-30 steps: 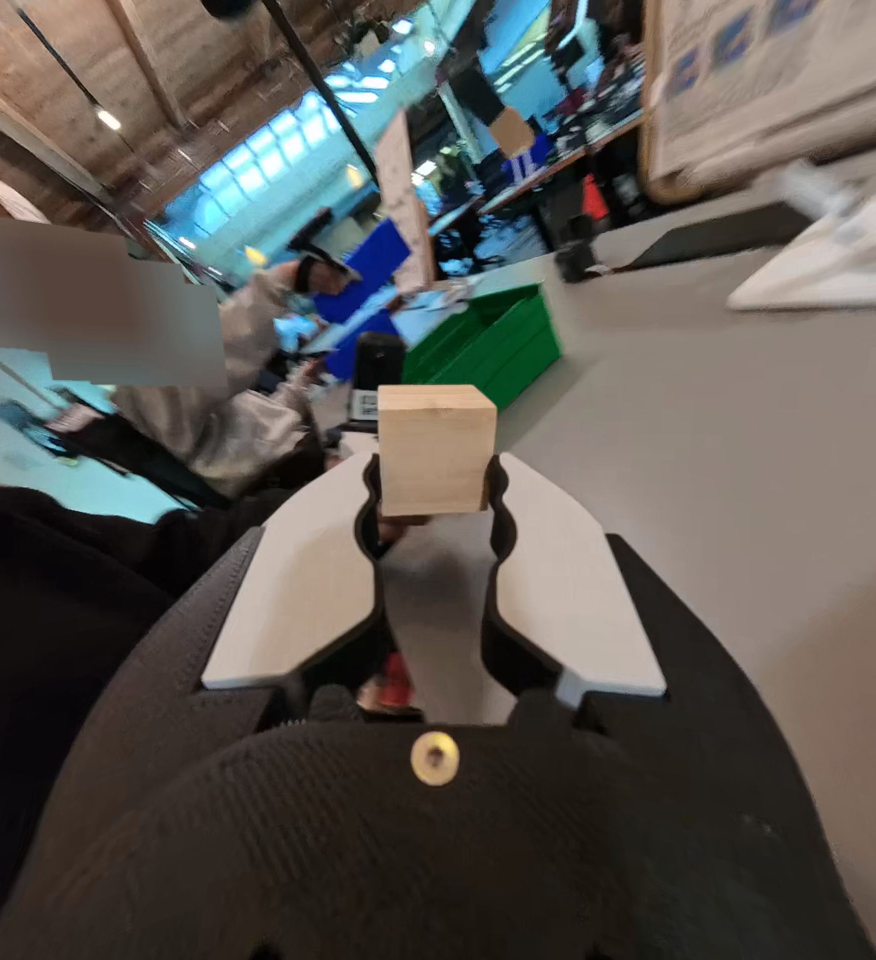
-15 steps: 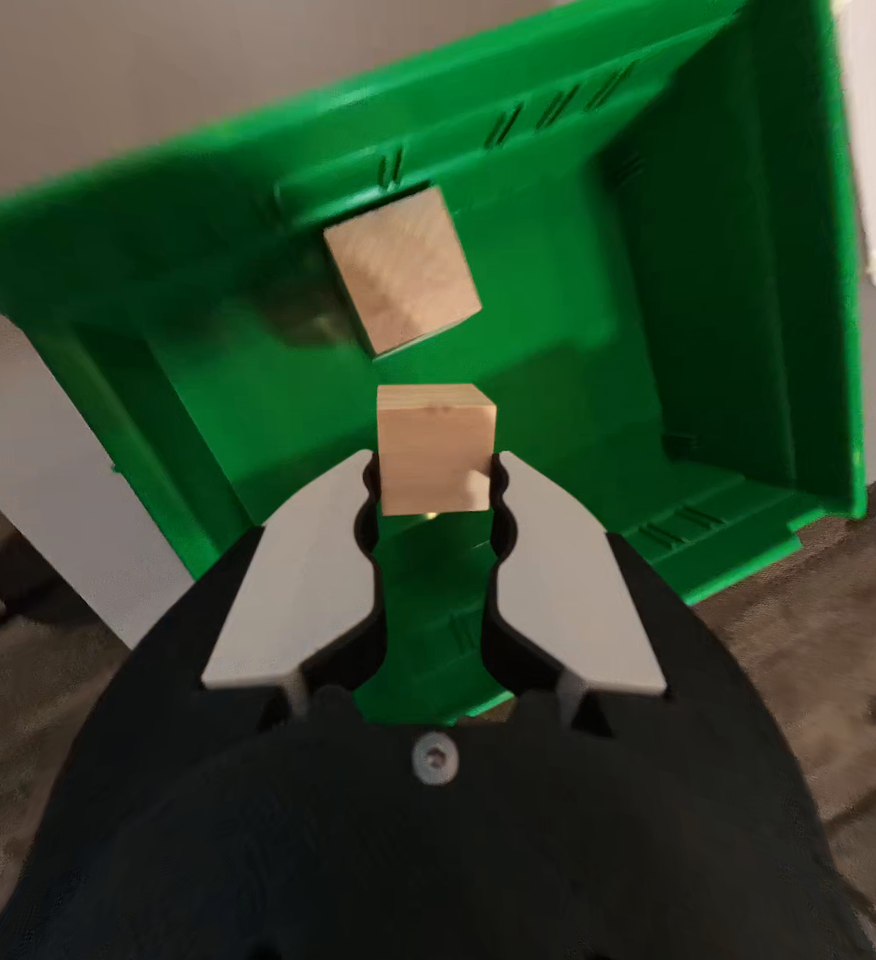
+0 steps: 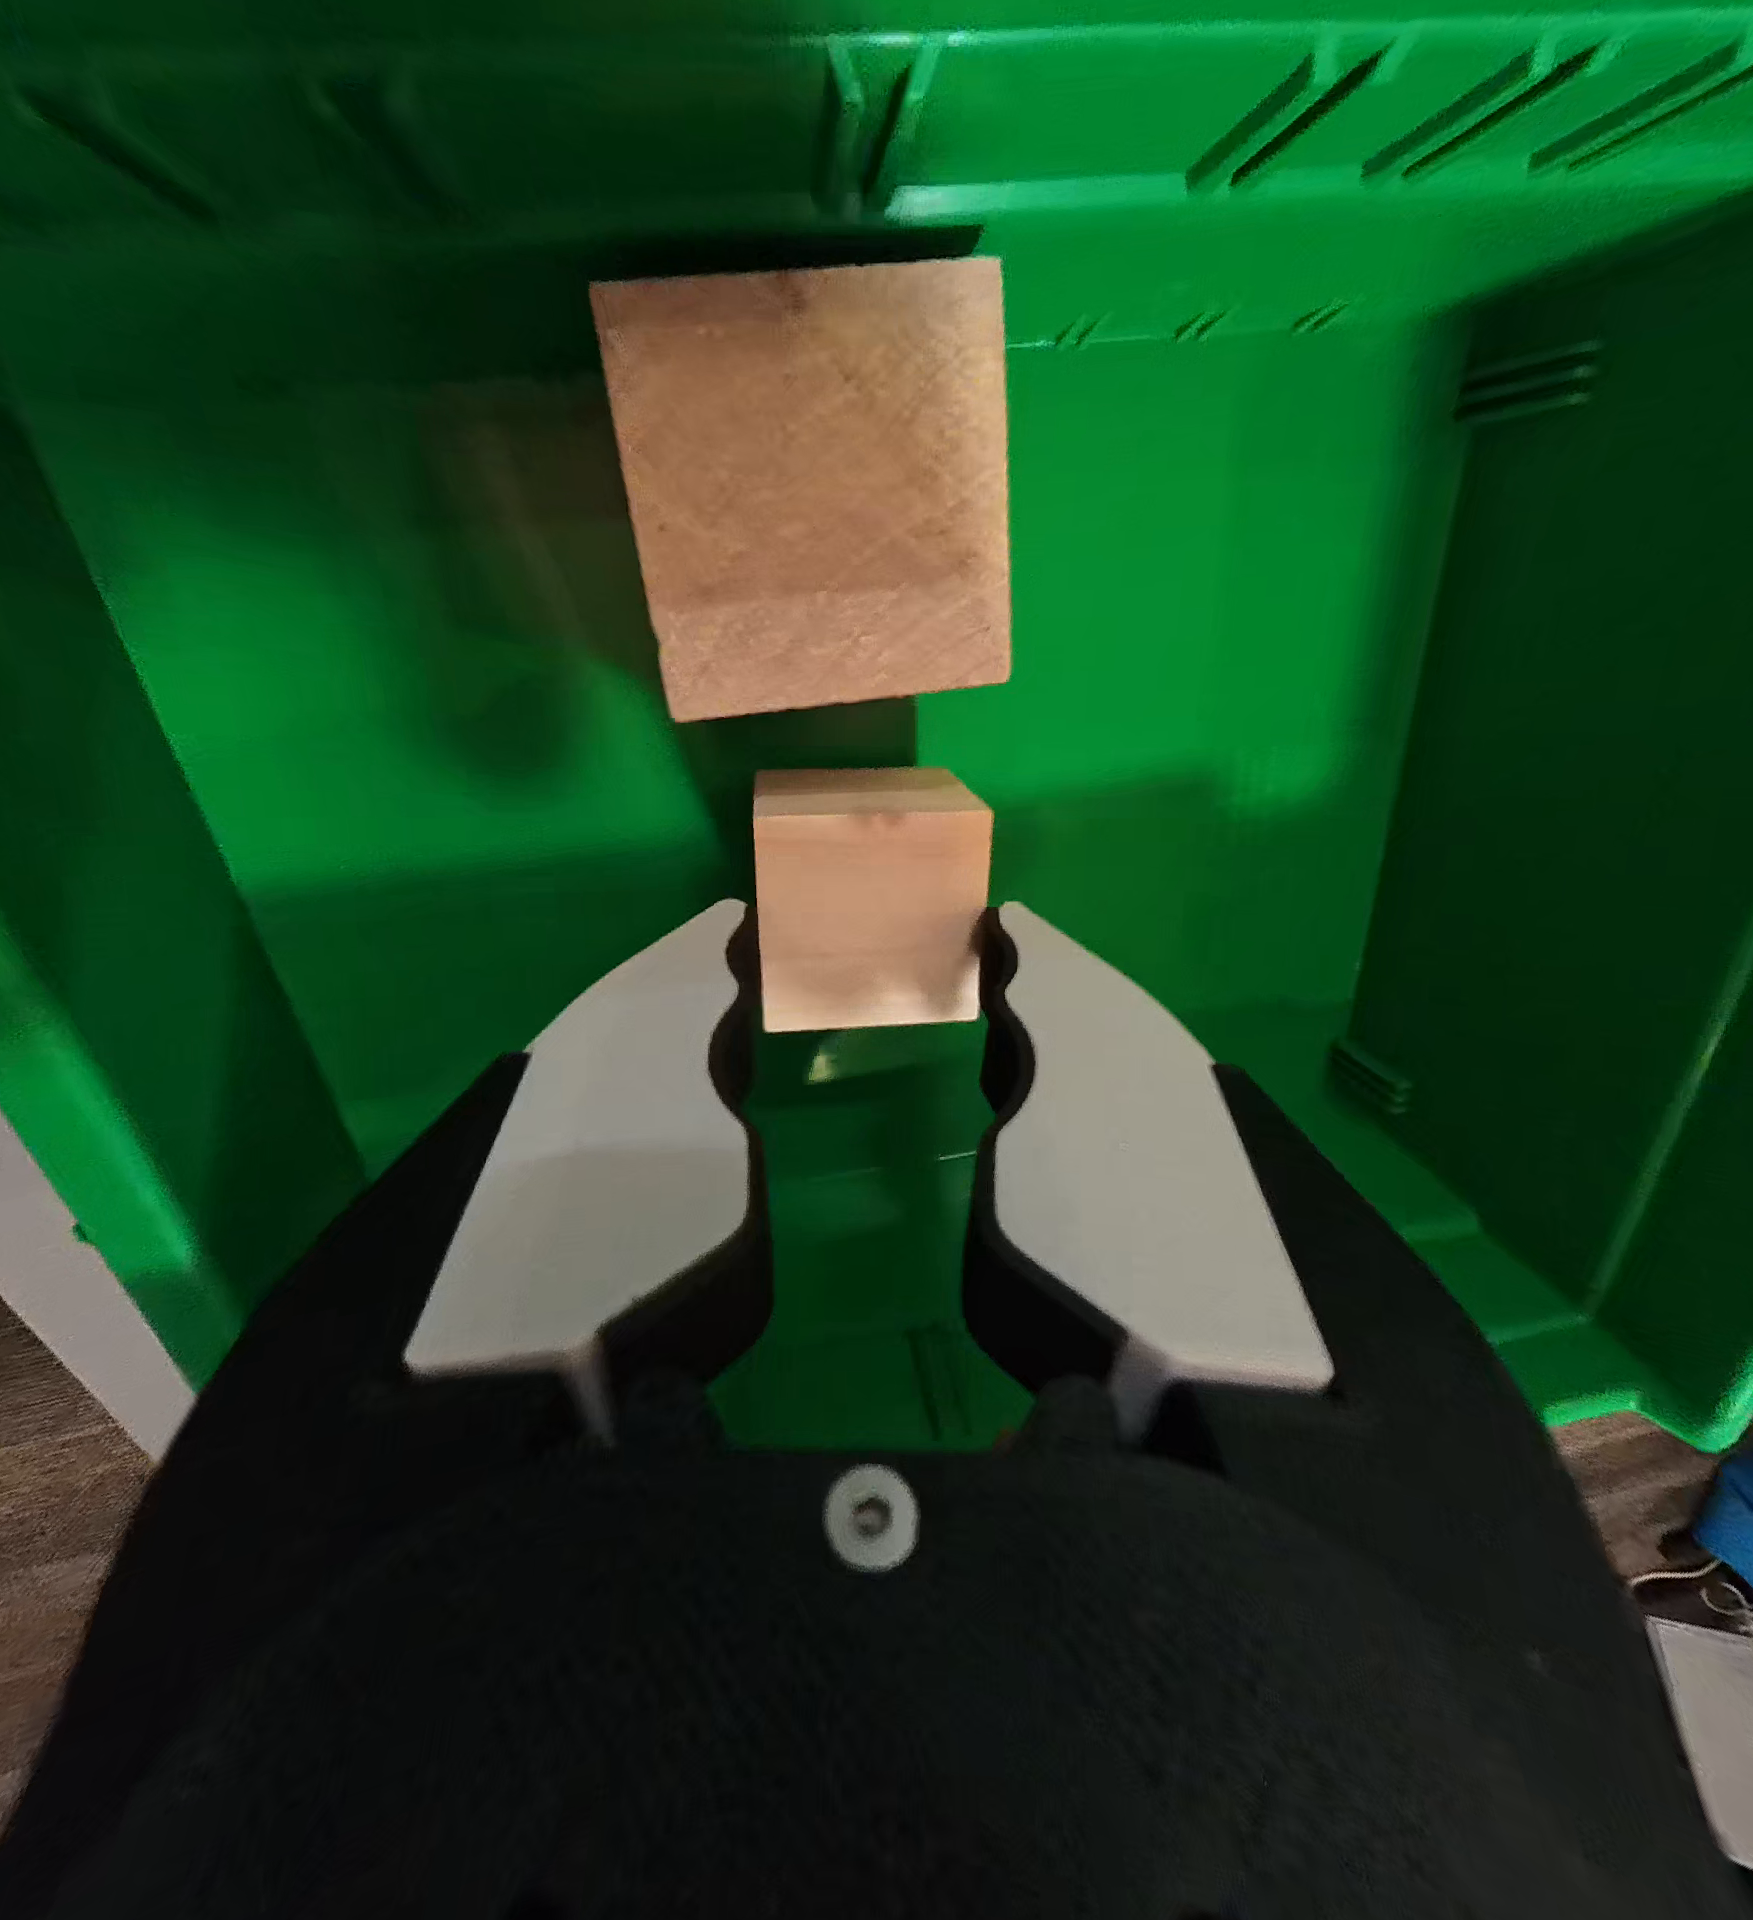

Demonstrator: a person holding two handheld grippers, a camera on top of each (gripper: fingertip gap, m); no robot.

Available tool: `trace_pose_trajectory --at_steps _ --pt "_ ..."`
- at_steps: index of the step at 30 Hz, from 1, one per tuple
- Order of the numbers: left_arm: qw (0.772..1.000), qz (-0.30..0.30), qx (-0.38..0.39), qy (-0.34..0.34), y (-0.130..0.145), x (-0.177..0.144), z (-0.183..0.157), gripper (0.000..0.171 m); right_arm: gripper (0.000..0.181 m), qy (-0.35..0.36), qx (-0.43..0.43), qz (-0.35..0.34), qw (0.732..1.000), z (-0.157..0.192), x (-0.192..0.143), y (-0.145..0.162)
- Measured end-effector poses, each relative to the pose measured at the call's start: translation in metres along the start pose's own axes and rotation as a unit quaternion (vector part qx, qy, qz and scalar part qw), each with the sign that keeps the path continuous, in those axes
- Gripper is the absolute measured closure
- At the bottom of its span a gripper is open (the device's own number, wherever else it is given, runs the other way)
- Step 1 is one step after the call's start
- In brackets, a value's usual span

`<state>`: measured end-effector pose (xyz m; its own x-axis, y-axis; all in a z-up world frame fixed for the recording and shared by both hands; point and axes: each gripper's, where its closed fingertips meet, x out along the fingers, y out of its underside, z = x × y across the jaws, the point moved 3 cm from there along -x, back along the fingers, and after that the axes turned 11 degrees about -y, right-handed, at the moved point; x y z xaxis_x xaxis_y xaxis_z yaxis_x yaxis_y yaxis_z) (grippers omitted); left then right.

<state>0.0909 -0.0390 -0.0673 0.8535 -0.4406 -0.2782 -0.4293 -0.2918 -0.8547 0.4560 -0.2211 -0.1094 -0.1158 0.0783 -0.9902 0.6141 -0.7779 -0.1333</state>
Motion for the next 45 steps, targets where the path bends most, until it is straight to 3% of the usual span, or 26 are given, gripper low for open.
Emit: trace_pose_trajectory --at_steps 4,45 --pt "0.999 -0.001 -0.037 0.035 0.002 0.006 -0.002 0.136 0.14 -0.01 -0.008 -0.001 1.0 0.0 0.003 -0.003" --pt "0.993 -0.033 -0.1 0.061 -0.006 -0.003 0.007 0.141 0.139 0.008 -0.036 0.021 0.999 0.004 0.01 -0.005"
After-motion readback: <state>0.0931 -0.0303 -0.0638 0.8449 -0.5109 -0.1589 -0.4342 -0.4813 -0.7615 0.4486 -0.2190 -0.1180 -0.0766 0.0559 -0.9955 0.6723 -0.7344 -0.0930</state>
